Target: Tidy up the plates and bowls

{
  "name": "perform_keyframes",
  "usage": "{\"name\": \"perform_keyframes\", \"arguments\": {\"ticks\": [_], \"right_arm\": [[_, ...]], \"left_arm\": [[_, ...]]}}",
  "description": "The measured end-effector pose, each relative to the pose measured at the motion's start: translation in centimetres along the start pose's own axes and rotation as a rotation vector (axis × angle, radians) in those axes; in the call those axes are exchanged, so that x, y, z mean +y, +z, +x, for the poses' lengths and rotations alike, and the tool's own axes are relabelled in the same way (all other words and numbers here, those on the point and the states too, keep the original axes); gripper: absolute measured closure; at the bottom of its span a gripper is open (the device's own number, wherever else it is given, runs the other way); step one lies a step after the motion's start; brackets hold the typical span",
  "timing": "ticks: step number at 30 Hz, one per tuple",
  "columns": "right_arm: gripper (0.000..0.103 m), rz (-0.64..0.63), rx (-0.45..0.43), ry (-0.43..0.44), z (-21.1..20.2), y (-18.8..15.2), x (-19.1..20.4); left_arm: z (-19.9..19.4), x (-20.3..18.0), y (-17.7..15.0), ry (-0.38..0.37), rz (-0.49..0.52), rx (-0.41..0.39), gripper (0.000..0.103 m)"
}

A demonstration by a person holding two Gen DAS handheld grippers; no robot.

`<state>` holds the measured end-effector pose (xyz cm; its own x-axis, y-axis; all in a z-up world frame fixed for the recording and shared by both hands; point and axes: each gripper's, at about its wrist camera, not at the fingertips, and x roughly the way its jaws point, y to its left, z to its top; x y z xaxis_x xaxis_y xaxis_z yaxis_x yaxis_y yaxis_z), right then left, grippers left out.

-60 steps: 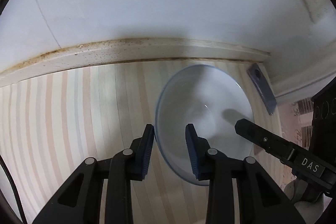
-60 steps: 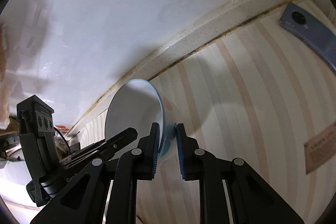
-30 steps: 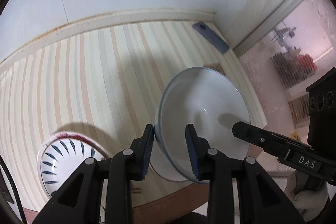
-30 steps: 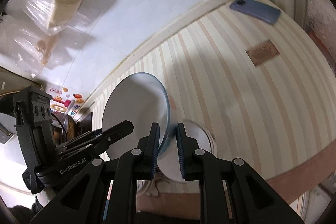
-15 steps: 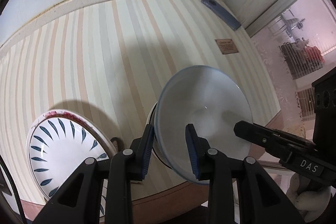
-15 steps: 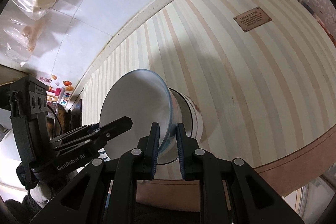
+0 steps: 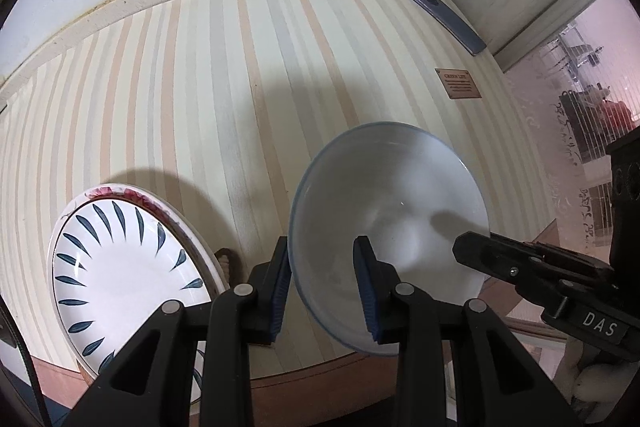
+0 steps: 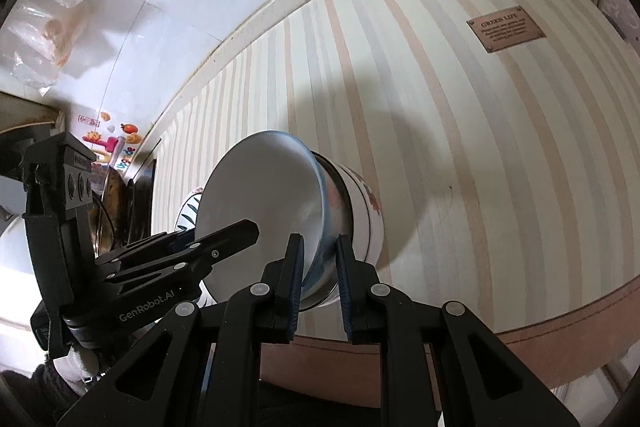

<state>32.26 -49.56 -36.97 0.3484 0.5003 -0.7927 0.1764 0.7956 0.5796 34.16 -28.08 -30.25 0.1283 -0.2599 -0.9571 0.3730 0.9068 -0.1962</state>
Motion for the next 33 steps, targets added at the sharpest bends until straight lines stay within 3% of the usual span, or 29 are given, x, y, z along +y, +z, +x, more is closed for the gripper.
{"name": "perform_keyframes", "arguments": {"ticks": [13,17,19,21,23,25,27,28,31,33], "right_arm": [[0.080,0.011,0.013,-0.060,-0.7,0.3,1.2],[0.053,0.000,-0.027,-0.114,-2.5,-0.5,2.8],[0.045,-0.015,-0.054,-0.142,-3.8,-1.3,4.1],[0.037,-0.039,-0.080,-0.168,-5.1,-2.3,5.4],[0.019,-0.053,-0.105,-0.190,-6.4,-3.2,6.7],[0.017,-0.066,-0.130,-0.200,-8.0,-4.4,7.7],[0.013,-0.073,-0.149,-0.222,-9.2,-5.7,8.7],[0.012,-0.081,-0.157,-0.232,-9.8,-6.3,9.2],[0.008,-0.087,-0.199,-0.256,-12.0,-8.1,10.7],[0.007,-0.090,-0.230,-0.270,-13.4,-9.1,11.4]], "left_arm": [[-1.4,0.2,-0.5,0.029,0.016,-0.015,0.074],[-4.7,0.1,-1.2,0.043,0.036,-0.066,0.074],[-6.6,0.0,-1.8,0.048,0.045,-0.102,0.074],[-8.5,0.2,-2.4,0.047,0.052,-0.138,0.067],[-10.8,0.1,-3.2,0.039,0.056,-0.176,0.064],[-12.2,0.0,-3.7,0.029,0.062,-0.198,0.061],[-13.4,-0.2,-4.3,0.016,0.070,-0.214,0.035],[-14.2,-0.4,-4.7,0.007,0.077,-0.227,0.030],[-15.8,-0.9,-5.9,-0.002,0.093,-0.259,0.027],[-16.7,-1.0,-6.5,-0.013,0.095,-0.268,0.015]]}}
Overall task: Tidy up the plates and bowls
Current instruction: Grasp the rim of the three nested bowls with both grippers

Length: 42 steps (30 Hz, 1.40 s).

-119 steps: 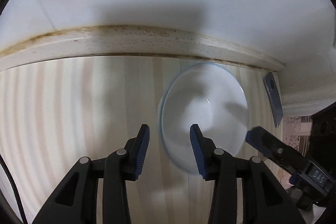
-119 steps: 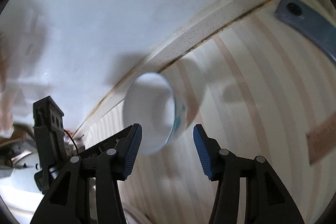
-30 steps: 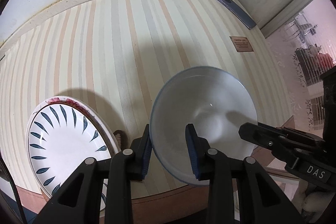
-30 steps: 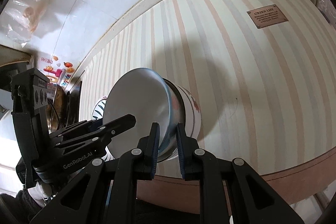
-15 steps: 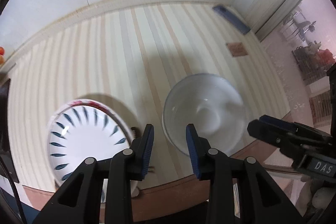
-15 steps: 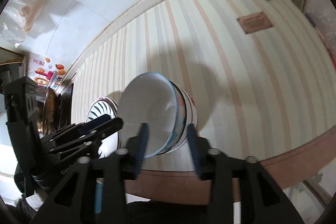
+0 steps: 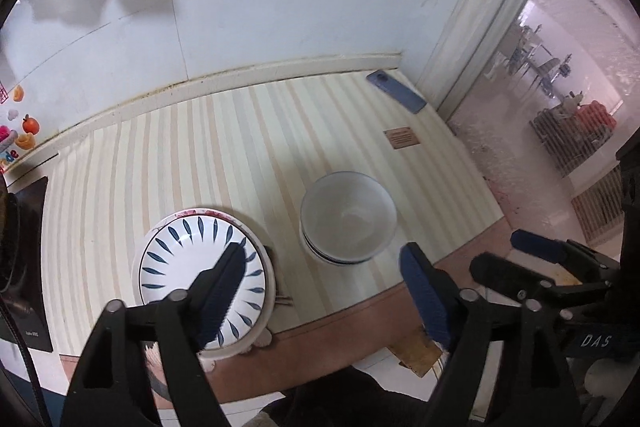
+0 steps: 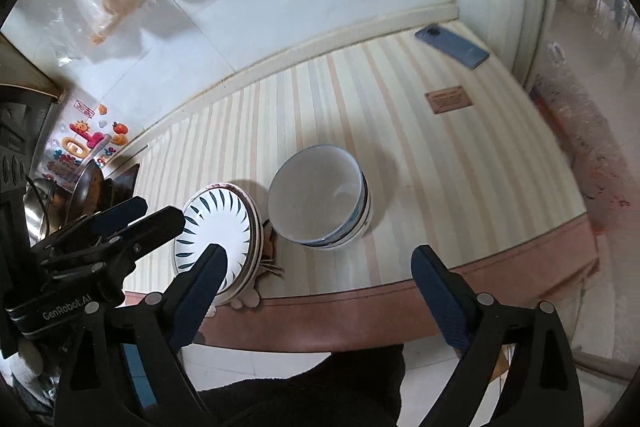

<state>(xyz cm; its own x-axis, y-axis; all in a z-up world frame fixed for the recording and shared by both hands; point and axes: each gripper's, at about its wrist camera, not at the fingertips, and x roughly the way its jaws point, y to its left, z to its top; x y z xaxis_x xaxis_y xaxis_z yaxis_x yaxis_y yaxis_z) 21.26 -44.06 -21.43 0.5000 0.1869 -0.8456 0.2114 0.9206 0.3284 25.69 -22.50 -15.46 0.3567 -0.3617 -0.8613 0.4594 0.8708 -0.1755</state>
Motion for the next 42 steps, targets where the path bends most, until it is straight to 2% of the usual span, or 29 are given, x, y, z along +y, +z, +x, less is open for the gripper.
{"name": "perform_keyframes", "arguments": {"ticks": [4,6,8,12,15,17,24,34,42], "right_arm": [[0.005,-0.021,-0.058,-0.059,-3.1,-0.7,0.8],[0.004,-0.029,-0.081,-0.086,-4.5,-1.1,1.2],[0.004,-0.027,-0.098,-0.088,-5.6,-1.4,1.2],[0.004,-0.017,-0.112,-0.086,-7.2,-1.8,0.9],[0.004,-0.023,-0.111,-0.087,-7.2,-1.6,0.5],[0.004,-0.016,-0.100,-0.080,-6.6,-1.5,0.1],[0.004,0.045,-0.018,0.003,-2.0,-0.4,-2.6],[0.004,0.126,0.146,0.113,8.4,2.2,-6.8],[0.004,0.187,0.284,0.238,17.1,3.5,-8.2]], "left_arm": [[-2.1,-0.5,-0.6,-0.008,0.008,-0.035,0.014],[-3.0,-0.8,-0.9,-0.009,0.011,-0.047,0.008],[-3.5,-0.9,-0.9,-0.015,0.005,-0.056,0.004],[-3.9,-1.0,-0.9,-0.017,-0.008,-0.066,0.004],[-3.3,-1.0,-0.8,0.007,0.006,-0.065,0.004],[-2.4,-0.9,-0.7,-0.003,-0.004,-0.056,0.004],[2.3,0.5,0.7,-0.050,-0.032,-0.046,0.004],[12.5,2.4,3.6,-0.035,-0.030,0.131,0.004],[19.9,3.8,4.5,-0.071,-0.033,0.315,0.005]]}}
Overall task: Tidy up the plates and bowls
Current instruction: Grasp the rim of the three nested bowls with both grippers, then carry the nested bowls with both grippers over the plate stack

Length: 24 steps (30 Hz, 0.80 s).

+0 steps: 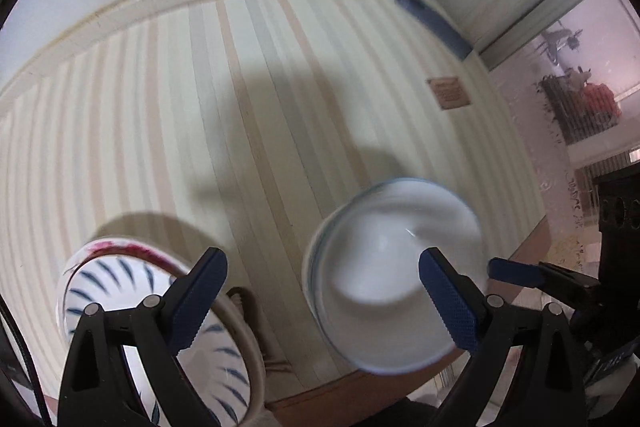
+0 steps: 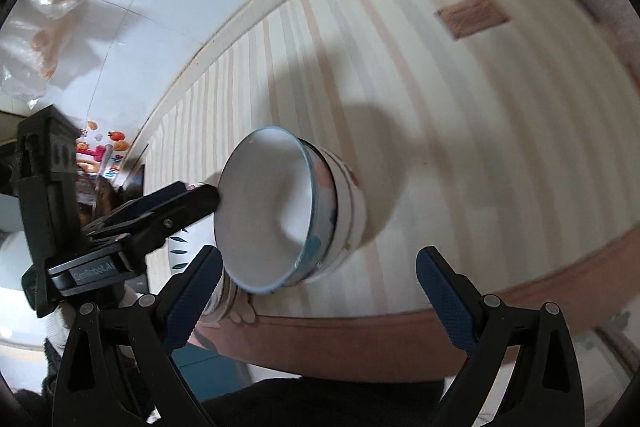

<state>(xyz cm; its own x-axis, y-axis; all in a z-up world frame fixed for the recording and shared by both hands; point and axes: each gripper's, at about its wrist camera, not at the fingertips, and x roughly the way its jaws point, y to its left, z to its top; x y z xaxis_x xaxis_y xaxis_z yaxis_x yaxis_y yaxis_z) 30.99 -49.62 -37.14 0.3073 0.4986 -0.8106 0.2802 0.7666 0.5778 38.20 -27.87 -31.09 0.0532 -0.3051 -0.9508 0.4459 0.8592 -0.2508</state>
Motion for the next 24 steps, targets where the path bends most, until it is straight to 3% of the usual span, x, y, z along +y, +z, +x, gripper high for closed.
{"name": "perform_keyframes", "arguments": {"ticks": [7,10,12,14,17,20,24], "right_arm": [[0.004,0.021,0.091,0.042,5.1,2.0,-1.2],[0.004,0.046,0.119,0.075,6.5,2.2,-1.7],[0.005,0.071,0.130,0.092,7.2,2.4,-2.2],[0.013,0.089,0.143,0.121,7.9,2.8,-2.6],[0.028,0.100,0.146,0.150,8.8,2.8,-2.8],[0.033,0.099,0.130,0.144,9.3,2.8,-2.8],[0.039,0.120,0.124,0.153,9.4,2.9,-3.3]], "left_arm": [[4.1,0.8,0.9,-0.037,-0.009,0.126,0.005],[4.9,1.1,1.0,-0.076,-0.019,0.152,0.013],[5.4,1.3,1.0,-0.112,-0.031,0.168,0.028],[5.7,1.5,0.9,-0.145,-0.044,0.182,0.037],[5.8,1.7,0.8,-0.200,-0.069,0.173,0.039],[5.7,1.4,0.8,-0.241,-0.075,0.162,0.049],[5.7,1.3,0.9,-0.231,-0.084,0.156,0.049]]}}
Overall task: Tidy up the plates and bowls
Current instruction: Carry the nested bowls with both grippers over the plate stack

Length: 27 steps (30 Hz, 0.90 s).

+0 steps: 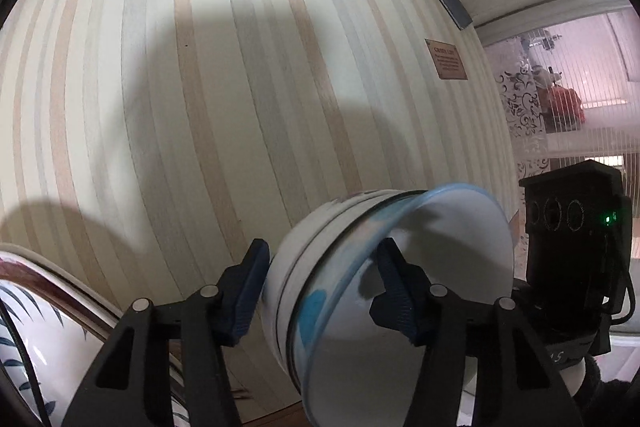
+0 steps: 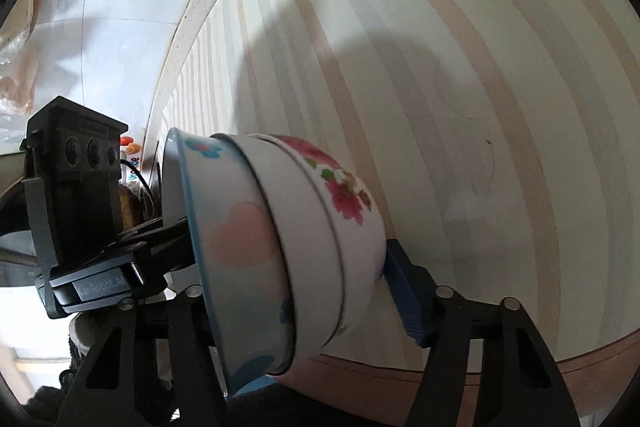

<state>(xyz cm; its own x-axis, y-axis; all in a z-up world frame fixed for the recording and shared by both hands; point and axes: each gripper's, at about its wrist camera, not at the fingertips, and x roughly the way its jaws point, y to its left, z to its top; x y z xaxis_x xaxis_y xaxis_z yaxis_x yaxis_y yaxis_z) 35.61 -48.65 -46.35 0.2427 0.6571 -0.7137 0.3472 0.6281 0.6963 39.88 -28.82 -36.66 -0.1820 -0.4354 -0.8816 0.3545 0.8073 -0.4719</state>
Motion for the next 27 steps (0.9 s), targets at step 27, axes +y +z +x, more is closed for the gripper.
{"name": "perform_keyframes", "arguments": {"ticks": [27], "right_arm": [[0.039,0.007,0.036,0.046,0.3,0.1,3.4]], "left_arm": [[-3.9,-0.4,-1.2,0.052,-0.046,-0.058,0.050]]}}
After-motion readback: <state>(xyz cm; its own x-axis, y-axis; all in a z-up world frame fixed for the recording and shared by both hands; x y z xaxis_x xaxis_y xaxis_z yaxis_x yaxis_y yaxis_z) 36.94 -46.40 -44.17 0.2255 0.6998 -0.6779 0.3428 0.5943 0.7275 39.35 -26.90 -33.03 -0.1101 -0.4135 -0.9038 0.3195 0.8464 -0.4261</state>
